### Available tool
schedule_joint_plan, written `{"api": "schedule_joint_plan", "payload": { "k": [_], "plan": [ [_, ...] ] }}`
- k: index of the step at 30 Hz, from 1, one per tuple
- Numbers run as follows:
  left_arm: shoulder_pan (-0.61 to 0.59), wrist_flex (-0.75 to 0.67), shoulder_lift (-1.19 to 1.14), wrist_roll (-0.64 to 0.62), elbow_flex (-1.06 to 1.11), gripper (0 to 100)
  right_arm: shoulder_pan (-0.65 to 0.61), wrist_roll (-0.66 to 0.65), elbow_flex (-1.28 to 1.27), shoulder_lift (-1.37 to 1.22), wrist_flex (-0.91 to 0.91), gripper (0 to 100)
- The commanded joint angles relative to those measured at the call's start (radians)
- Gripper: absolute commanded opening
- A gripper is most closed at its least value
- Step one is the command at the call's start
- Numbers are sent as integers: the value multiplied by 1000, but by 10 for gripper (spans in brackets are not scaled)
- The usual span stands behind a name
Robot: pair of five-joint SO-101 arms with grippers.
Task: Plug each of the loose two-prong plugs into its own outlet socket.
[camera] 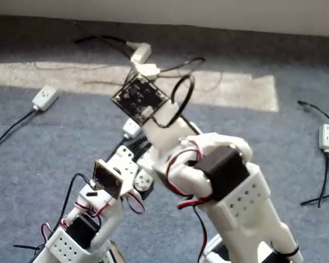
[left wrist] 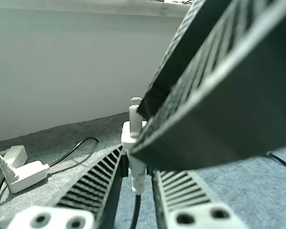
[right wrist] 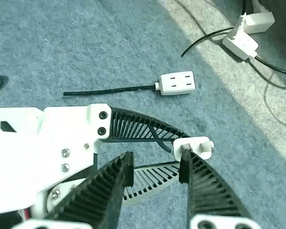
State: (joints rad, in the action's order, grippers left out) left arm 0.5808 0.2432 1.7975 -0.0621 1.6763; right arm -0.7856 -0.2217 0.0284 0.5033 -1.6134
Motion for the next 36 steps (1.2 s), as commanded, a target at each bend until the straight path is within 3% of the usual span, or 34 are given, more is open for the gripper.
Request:
{"api": "schedule_joint_plan", "payload": {
  "k": [1,6,11,17,23,31,36],
  "plan": [
    [8,-2,8,6,10,8,97,-17,-154,16,171,170],
    [8,-2,8,6,8,8,194,-146,-351,21,335,170],
    [-13,-2,10,6,-7,8,280,-152,-423,10,449,170],
    [-56,-2,8,5,-5,7,288,-149,-424,21,464,170],
    [-51,-2,-1,5,-1,7,289,-115,-271,24,360,170],
    [-44,3,-2,5,18,7,295,-61,193,22,93,170],
    [-38,3,-2,8,18,7,406,-61,351,22,5,170]
  ]
}}
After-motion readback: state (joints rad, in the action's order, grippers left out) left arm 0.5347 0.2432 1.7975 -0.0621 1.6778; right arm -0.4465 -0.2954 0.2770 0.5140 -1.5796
